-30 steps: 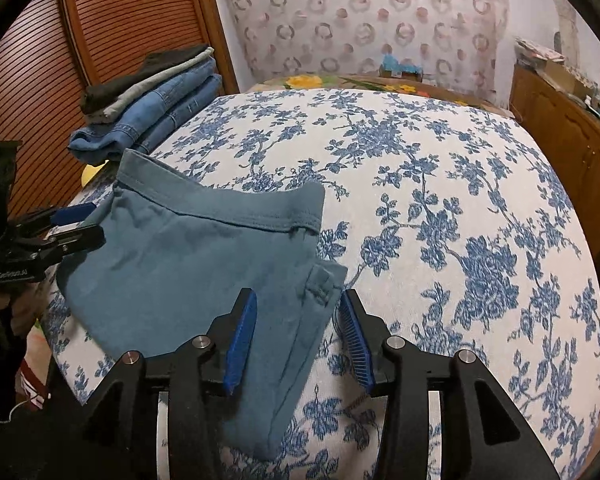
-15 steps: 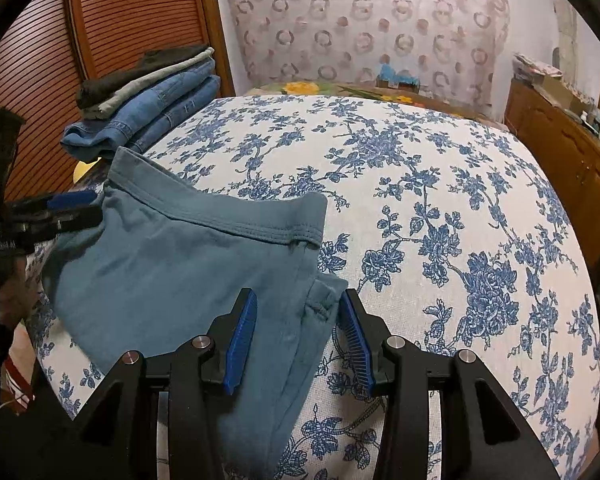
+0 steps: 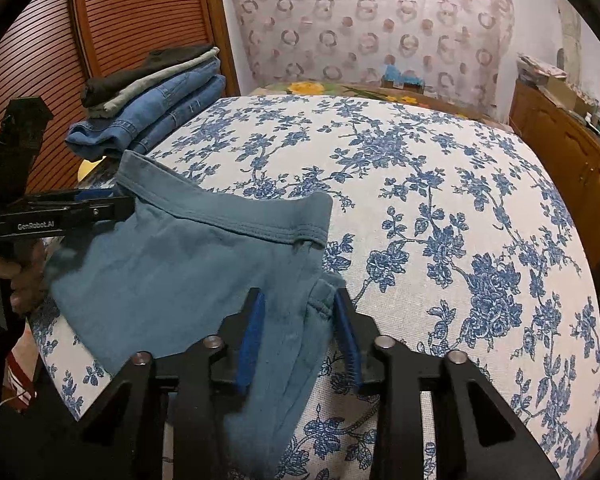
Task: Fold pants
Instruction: 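Close both tools on the folded teal shorts' edges, then lift the folded shorts with both tools and carry them toward the clothes stack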
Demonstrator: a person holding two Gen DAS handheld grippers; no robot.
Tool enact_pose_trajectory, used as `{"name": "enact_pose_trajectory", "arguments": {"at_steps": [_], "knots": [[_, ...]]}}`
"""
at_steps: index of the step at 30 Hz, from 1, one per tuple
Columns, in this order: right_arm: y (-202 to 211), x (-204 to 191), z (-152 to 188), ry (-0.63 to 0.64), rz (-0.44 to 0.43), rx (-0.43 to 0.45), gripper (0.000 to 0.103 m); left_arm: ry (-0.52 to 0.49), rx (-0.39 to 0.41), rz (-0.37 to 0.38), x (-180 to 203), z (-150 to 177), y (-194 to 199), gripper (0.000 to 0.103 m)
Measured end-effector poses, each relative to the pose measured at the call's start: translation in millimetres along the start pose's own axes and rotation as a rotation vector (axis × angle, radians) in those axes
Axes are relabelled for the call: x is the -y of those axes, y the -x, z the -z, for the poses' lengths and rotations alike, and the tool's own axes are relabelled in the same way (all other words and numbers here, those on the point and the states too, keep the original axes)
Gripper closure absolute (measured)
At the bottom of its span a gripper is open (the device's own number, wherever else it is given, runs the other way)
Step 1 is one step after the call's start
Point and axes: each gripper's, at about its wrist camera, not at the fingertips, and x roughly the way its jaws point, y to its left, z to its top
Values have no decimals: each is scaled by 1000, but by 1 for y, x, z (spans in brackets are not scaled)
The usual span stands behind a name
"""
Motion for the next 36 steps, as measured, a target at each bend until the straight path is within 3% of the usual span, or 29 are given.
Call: {"name": "enact_pose_trajectory", "arguments": {"at_steps": [5, 8, 27, 36], "knots": [[-1, -2, -1, 6, -39, -4, 90, -17, -6, 67, 3, 0, 0, 78], [-1, -4, -1, 18, -39, 1, 93, -31, 17, 72, 8, 0, 6, 88], [45, -13, -5, 69, -42, 149, 93, -77, 209, 84, 37, -10, 71, 90], [55, -16, -14, 118, -34, 178, 94, -115, 244, 87, 45, -15, 82, 90]]}}
